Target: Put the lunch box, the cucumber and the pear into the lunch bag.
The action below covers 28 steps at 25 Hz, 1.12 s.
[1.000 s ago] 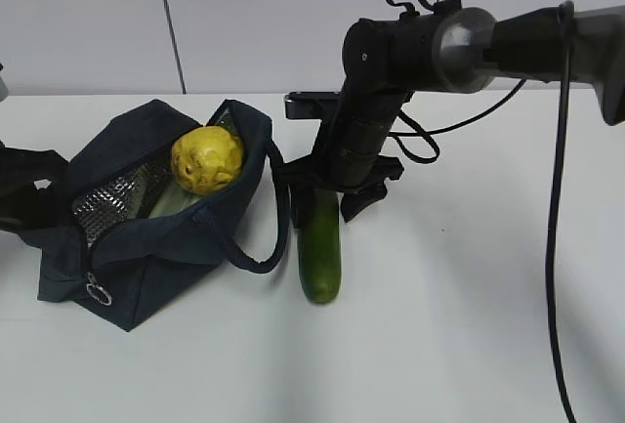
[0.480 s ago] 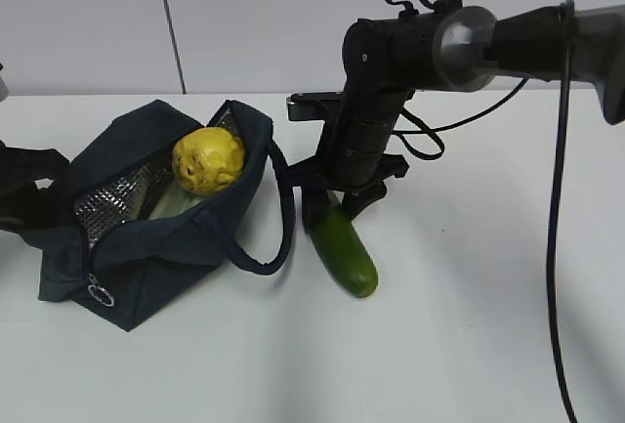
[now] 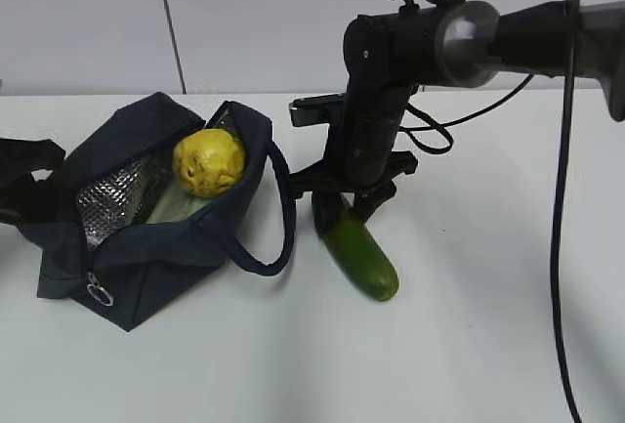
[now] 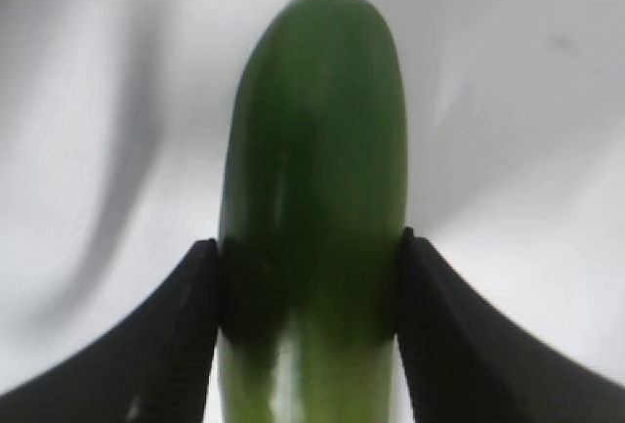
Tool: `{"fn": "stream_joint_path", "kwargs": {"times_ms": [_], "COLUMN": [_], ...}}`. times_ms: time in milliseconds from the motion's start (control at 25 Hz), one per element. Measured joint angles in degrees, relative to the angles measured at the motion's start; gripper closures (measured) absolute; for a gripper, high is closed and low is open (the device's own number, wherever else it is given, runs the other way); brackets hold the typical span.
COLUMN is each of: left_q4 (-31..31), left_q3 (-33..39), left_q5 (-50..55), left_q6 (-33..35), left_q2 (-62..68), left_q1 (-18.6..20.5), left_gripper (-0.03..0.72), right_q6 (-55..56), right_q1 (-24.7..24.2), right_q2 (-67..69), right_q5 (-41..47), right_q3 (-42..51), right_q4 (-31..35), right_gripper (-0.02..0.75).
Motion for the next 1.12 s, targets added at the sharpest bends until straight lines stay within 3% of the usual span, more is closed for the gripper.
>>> {"fn": "stream_joint_path", "kwargs": {"times_ms": [560, 720, 1120], "left_q4": [-3.9, -3.9, -4.1], "left_q3": [0.0, 0.0, 0.1], "left_q5": [-0.7, -0.7, -0.7], "left_q6": [0.0, 0.0, 0.0], "left_q2": [-1.7, -1.7, -1.7], "left_q1": [0.0, 0.0, 0.0], "left_gripper": [0.687, 0.687, 0.687], "right_q6": [0.2, 0.3, -5.3], "right_q1": [0.0, 0.0, 0.0], "right_q2": [-13.6, -17.4, -18.5], "right_q5": [3.9, 3.7, 1.1], "right_q3": [0.1, 0.1, 0.1], "right_q4": [-5.2, 0.7, 22.9], "right_gripper": [0.379, 0.381, 0.384]}}
